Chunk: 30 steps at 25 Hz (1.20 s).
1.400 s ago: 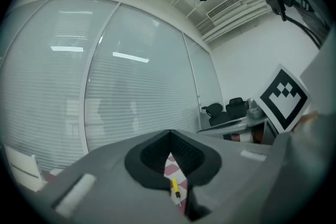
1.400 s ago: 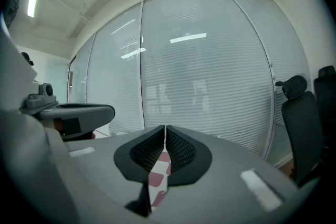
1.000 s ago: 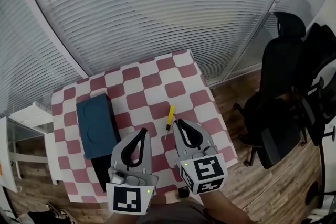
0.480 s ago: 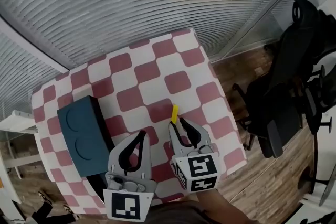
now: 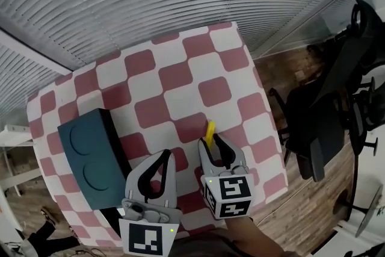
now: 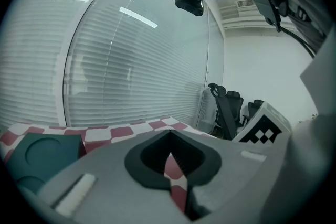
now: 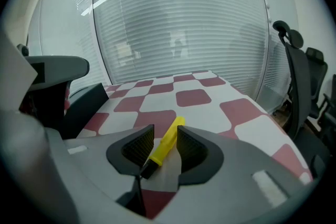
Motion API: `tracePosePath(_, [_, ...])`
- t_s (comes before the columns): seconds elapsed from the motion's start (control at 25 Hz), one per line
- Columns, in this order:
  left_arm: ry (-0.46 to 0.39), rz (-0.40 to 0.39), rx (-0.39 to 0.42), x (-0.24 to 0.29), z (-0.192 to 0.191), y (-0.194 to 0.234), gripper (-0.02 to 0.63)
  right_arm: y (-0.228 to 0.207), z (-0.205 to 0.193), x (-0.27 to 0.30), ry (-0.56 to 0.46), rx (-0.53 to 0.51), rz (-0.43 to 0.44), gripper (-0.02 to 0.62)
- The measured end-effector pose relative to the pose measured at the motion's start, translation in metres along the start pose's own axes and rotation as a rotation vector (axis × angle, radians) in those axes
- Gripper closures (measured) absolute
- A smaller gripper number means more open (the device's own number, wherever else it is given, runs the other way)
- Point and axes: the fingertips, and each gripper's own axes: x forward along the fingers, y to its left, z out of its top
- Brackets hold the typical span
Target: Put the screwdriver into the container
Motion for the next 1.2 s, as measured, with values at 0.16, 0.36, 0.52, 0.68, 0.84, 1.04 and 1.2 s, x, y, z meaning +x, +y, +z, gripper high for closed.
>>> tracePosePath(0.16, [0.016, -0.010, -0.016, 0.003, -0.008, 0.003, 0.604, -0.002, -0.003, 0.005, 0.024, -0.003, -0.024, 0.437])
tracePosePath(0.36, [0.018, -0.013, -0.028, 0.006, -0.010, 0.005, 0.604, -0.002, -0.007, 0.011, 0.100, -0.018, -0.034, 0.430])
tracePosePath(0.52, [0.019, -0.009, -0.031, 0.004, -0.009, 0.005, 0.604, -0.008, -0.008, 0.011, 0.105, -0.024, -0.052, 0.464])
tracePosePath(0.68, [0.010, -0.004, -0.023, 0.000, -0.005, 0.003, 0.604, -0.010, -0.008, 0.009, 0.106, -0.033, -0.051, 0.499])
tracePosePath(0.84, [-0.004, 0.010, -0.013, -0.007, -0.001, 0.002, 0.604, -0.007, 0.003, 0.000, 0.055, -0.043, -0.039, 0.499])
tracePosePath(1.04, [-0.038, 0.052, 0.031, -0.020, 0.007, 0.000, 0.604, 0.006, 0.021, -0.023, -0.014, -0.060, 0.001, 0.500])
tracePosePath(1.2, [-0.082, 0.111, 0.054, -0.038, 0.017, -0.002, 0.604, 0.022, 0.042, -0.053, -0.097, -0.095, 0.046, 0.500])
